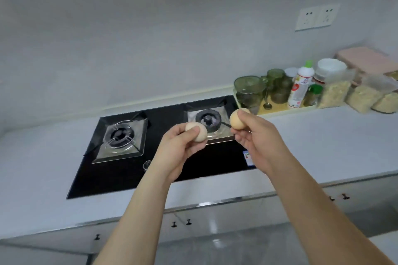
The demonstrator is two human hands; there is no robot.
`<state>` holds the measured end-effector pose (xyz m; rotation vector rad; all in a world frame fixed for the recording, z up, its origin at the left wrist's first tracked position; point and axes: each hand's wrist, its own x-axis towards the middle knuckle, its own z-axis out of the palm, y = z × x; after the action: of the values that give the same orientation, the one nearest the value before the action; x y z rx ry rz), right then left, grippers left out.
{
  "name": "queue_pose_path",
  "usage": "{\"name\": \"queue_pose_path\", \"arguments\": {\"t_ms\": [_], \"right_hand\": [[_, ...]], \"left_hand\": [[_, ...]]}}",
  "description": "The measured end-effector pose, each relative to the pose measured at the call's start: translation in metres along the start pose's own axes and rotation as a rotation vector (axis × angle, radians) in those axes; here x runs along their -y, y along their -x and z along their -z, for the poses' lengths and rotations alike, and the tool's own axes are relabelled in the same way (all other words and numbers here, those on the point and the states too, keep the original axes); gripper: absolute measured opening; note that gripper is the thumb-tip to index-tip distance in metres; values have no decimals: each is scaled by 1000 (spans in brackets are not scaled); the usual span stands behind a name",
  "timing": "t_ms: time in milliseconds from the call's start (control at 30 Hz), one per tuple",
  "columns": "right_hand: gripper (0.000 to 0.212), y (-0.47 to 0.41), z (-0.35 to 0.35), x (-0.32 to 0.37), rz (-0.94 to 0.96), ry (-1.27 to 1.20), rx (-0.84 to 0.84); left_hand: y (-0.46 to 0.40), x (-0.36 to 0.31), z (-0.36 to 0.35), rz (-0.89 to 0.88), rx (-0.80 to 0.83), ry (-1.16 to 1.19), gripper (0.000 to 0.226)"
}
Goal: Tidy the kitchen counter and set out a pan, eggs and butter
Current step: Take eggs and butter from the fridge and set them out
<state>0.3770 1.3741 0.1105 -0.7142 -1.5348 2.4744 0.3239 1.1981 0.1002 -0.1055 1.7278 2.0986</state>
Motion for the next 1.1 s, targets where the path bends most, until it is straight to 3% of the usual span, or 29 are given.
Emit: {"name": "queue_pose_path", "arguments": {"t_ms": [400, 633, 867, 1100], "right_hand": [[24, 46, -241, -106, -108, 255, 380], [23, 85, -356, -166, -182, 279, 502], [28, 113, -437, -227, -269, 319, 619], [25, 98, -497, -262, -321, 371, 670]], "left_hand": [[80, -37, 255, -70, -374, 206, 23], [132, -44, 377, -121, -544, 259, 27], [174, -44, 471, -140, -699, 310, 18], [161, -34, 530, -97, -785, 384, 27]]}}
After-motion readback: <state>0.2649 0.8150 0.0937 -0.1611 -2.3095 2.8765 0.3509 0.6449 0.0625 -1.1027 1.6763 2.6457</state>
